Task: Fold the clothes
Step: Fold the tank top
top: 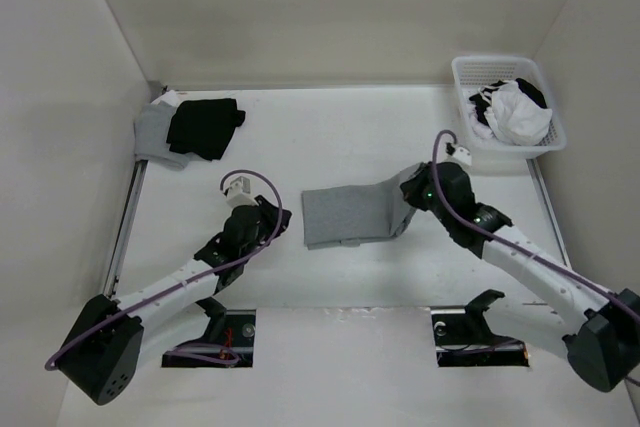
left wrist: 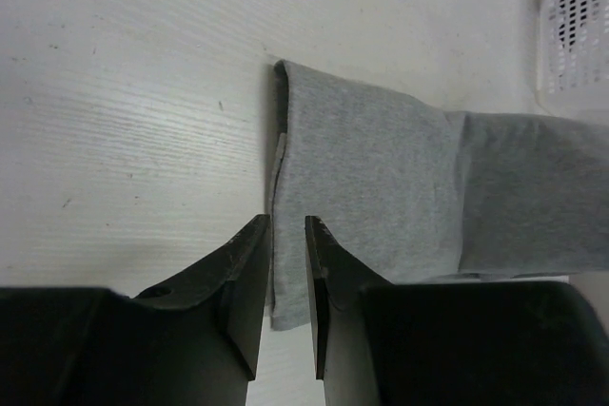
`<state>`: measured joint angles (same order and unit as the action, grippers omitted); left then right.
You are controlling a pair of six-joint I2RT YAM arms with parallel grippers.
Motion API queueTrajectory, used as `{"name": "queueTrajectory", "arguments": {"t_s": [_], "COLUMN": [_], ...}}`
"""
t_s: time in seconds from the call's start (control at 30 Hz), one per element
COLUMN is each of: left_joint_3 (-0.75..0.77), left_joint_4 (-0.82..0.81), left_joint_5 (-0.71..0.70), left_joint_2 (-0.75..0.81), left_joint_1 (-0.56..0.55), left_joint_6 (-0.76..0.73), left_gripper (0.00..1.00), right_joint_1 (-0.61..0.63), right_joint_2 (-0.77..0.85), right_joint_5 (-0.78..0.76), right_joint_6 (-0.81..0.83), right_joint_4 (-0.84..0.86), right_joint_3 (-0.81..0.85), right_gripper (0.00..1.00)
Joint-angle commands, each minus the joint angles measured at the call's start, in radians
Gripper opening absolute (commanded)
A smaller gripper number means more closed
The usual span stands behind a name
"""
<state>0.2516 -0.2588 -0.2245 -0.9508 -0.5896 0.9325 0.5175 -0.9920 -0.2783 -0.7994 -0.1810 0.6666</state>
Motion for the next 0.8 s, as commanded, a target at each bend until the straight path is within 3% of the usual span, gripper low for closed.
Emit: {"name": "queueTrajectory", "arguments": {"t_s": [0.0,0.2,0.4,0.5,0.6,0.77], "left_joint_3": [0.037,-0.008,-0.032,-0.043,-0.054,-0.038], "left_joint_4": [-0.071,-0.053,0.013,0.041,0.059,0.056], "left_joint_5": [-0.003,0.008,0.037,0.063,0.096,0.125], "left_joint_2": [0.023,0.109,0.220,0.262,0.285,0.268], "left_joint_1": [-0.006,0.021,0.086,0.125,0.167,0.196], "left_joint_6": [0.012,0.014,0.017,0.014,0.011,0.009], "left_gripper": [0.20,0.20,0.20,0.21,0.22,0.22], "right_joint_1": [0.142,0.396,0.520,0.551,0.577,0.589], "right_joint_2": [-0.098,-0.405,-0.699,-0.828,-0.866,-0.733], "right_joint_5": [-0.126,-0.262,-0.280,-0.262,-0.254,-0.236], "right_joint_6": [0.058,0.054,0.019,-0.009,-0.024,-0.008], "right_joint_4": [-0.089,-0.215,-0.336,-0.365,-0.353,-0.293], "right_joint_3": [0.125,0.381,0.663,0.754,0.774,0.707], "right_gripper": [0.00,0.00,0.00,0.12,0.27,0.33]}}
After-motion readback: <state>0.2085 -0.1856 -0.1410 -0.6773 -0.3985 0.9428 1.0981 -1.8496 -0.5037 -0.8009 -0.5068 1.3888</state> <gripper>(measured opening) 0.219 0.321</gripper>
